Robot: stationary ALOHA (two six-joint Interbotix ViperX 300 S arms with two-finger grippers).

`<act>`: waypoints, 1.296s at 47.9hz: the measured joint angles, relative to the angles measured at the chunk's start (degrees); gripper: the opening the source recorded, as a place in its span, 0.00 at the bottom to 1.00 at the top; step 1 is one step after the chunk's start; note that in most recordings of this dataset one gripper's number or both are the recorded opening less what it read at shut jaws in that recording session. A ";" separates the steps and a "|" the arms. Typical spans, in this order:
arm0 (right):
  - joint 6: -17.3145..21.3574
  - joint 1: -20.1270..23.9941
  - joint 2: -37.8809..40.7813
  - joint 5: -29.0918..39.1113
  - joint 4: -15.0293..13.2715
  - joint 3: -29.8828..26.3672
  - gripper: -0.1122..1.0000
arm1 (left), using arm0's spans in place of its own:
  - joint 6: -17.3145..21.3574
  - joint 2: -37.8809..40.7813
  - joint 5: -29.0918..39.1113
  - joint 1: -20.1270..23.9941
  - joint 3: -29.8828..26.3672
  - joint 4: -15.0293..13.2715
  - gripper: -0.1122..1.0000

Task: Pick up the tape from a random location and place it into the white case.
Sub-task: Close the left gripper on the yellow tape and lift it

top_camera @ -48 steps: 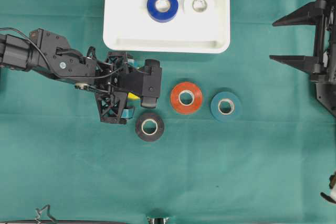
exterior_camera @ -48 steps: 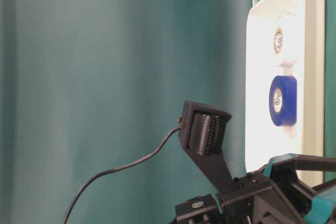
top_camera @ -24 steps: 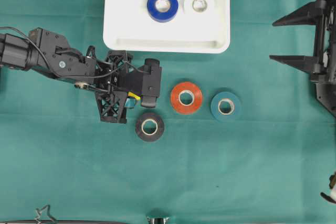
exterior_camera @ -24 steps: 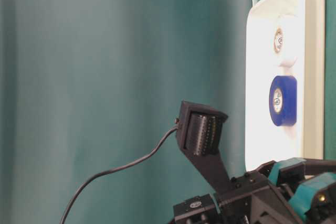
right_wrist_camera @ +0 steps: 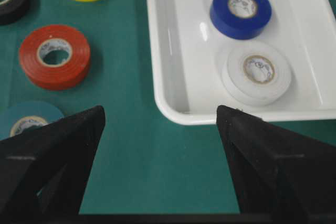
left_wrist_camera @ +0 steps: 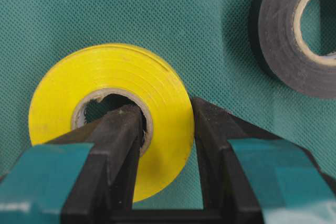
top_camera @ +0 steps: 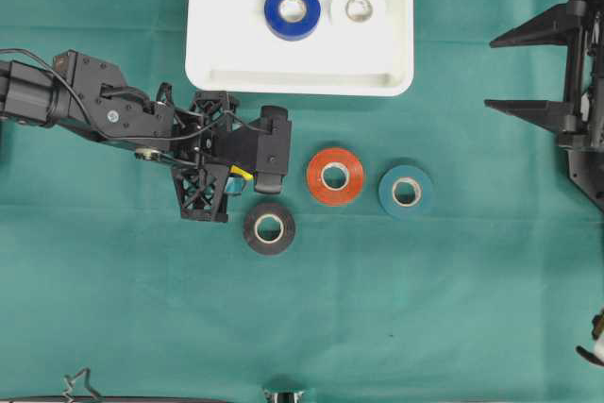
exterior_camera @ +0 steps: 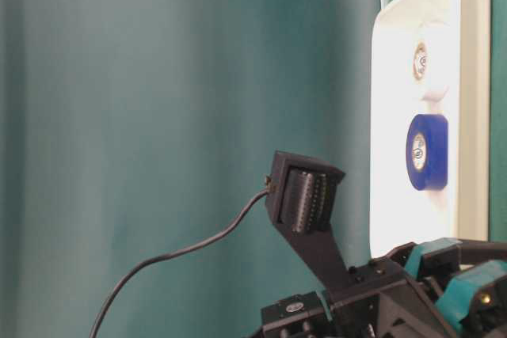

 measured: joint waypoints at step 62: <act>-0.09 0.09 0.00 0.53 0.00 0.00 0.84 | -0.18 -22.06 28.30 -0.70 -15.12 0.00 0.32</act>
